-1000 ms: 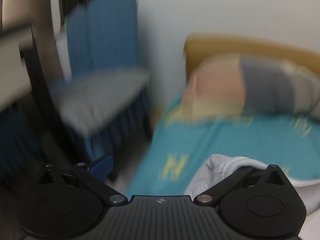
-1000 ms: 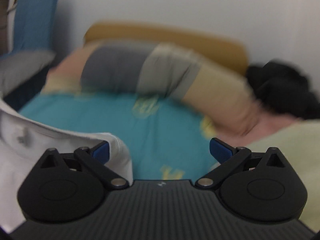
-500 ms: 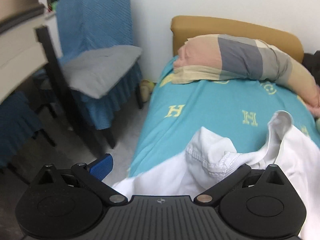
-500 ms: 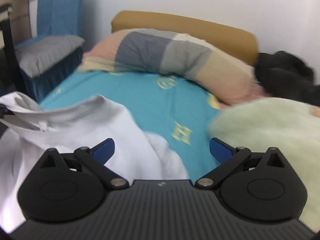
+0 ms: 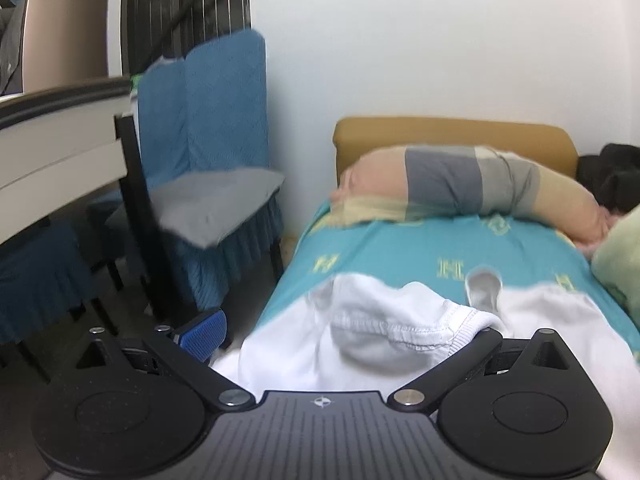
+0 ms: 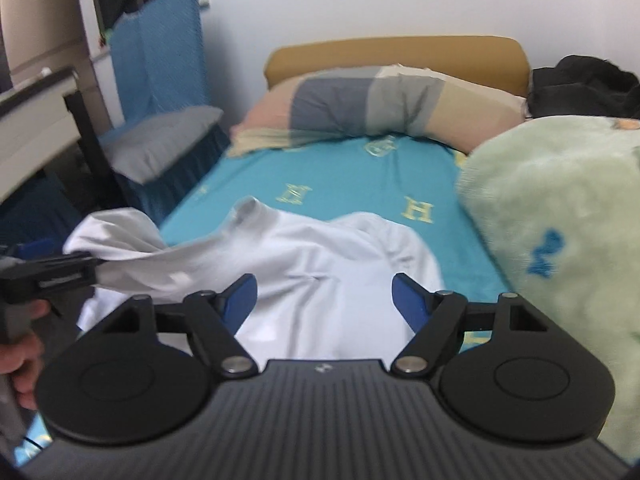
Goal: Fold clothes
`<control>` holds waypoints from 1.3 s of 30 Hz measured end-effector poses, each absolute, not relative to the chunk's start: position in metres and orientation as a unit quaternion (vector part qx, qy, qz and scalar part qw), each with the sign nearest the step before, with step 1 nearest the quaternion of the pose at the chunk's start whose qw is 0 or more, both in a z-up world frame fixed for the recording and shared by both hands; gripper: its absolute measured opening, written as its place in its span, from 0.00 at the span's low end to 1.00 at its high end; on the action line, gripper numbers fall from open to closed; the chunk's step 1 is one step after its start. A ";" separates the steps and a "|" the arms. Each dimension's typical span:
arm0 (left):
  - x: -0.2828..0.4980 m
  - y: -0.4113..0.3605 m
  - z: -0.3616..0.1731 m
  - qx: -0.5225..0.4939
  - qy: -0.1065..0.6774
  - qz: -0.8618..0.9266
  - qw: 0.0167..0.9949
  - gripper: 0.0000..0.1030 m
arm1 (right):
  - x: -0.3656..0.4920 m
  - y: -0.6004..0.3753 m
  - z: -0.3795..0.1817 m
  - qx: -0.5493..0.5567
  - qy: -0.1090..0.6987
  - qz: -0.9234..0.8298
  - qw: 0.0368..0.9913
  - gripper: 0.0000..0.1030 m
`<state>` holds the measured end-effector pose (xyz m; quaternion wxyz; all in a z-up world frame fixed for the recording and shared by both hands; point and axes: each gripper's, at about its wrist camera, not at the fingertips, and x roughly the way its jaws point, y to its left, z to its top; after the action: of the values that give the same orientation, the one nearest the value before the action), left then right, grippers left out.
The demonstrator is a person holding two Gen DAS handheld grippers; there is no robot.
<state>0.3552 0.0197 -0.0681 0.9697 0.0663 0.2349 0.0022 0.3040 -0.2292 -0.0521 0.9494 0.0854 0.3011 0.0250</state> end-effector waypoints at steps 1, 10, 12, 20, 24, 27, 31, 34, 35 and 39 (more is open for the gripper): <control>0.370 0.014 -0.070 0.073 0.237 0.013 0.969 1.00 | 0.303 -0.228 -0.054 0.089 0.299 0.025 0.950 0.74; 0.491 -0.061 -0.084 0.300 0.342 -0.004 0.890 1.00 | 0.295 -0.241 -0.088 0.113 0.318 0.013 0.941 0.74; 0.512 -0.068 -0.087 0.317 0.401 -0.019 0.859 1.00 | 0.298 -0.247 -0.101 0.118 0.328 0.014 0.937 0.74; 0.510 -0.076 -0.062 0.272 0.475 -0.097 0.831 1.00 | 0.305 -0.262 -0.132 0.146 0.339 0.013 0.930 0.74; 0.460 -0.073 -0.033 0.221 0.415 -0.122 0.874 1.00 | 0.296 -0.263 -0.126 0.166 0.328 0.017 0.930 0.74; 0.390 -0.054 -0.016 0.178 0.340 -0.110 0.917 1.00 | 0.287 -0.259 -0.111 0.162 0.314 0.023 0.935 0.74; 0.283 -0.015 -0.011 0.100 0.298 -0.076 0.946 1.00 | 0.283 -0.254 -0.086 0.155 0.297 0.030 0.942 0.74; 0.224 0.023 -0.024 -0.010 0.304 -0.060 0.951 1.00 | 0.288 -0.246 -0.073 0.160 0.292 0.031 0.942 0.71; 0.210 0.033 -0.031 -0.041 0.308 -0.057 0.949 1.00 | 0.292 -0.241 -0.070 0.162 0.294 0.032 0.941 0.70; 0.202 0.055 -0.061 -0.059 0.342 -0.063 0.936 1.00 | 0.317 -0.213 -0.065 0.130 0.300 0.032 0.944 0.66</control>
<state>0.2019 0.0554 -0.0606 0.9356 -0.0591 0.3424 -0.0631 0.3173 -0.2126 -0.0652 0.9445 0.1297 0.3002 0.0322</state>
